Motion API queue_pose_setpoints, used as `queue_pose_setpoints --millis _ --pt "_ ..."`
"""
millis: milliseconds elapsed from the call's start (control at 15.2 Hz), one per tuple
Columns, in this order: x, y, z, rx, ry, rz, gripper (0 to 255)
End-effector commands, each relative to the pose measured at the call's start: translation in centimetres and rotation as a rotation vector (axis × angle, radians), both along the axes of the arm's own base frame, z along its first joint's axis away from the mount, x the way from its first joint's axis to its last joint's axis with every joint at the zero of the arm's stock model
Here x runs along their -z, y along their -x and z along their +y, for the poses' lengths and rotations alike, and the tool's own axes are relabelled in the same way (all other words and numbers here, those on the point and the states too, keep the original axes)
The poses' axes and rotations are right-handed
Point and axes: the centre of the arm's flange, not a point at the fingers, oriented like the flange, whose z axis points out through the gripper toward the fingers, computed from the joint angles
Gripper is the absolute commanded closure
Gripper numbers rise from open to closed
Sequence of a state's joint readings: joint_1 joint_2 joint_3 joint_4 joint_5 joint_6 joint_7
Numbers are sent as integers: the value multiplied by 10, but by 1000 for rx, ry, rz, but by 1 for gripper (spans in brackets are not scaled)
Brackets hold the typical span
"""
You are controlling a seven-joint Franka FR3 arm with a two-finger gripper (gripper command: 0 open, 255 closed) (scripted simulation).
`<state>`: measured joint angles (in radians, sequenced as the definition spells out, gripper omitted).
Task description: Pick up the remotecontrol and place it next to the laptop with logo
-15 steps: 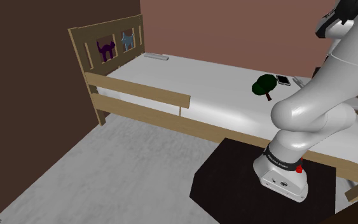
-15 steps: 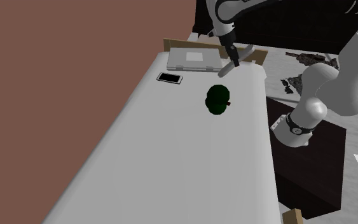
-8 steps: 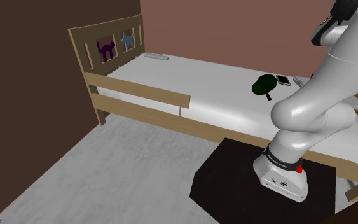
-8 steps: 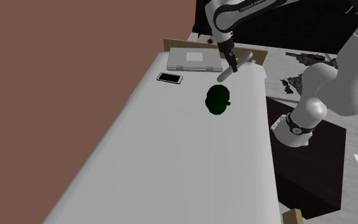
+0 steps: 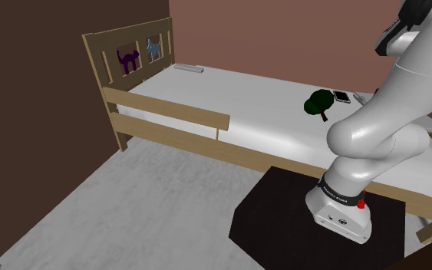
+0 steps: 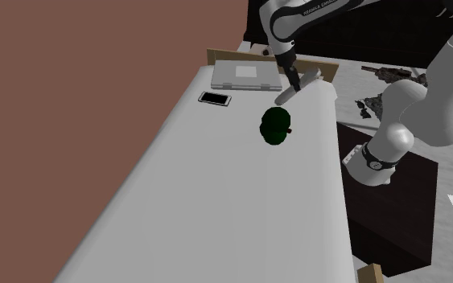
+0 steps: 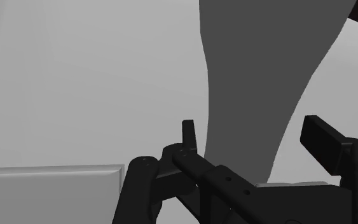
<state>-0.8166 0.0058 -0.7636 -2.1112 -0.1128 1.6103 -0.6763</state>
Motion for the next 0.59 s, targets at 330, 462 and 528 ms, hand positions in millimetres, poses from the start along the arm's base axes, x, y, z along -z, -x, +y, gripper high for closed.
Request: queue_pose_setpoints --millis 330,462,528 --pt "-12 -1 -6 0 0 0 0" --pt "-34 -4 -19 0 0 0 0" --pt "-44 -6 -24 0 0 0 0"
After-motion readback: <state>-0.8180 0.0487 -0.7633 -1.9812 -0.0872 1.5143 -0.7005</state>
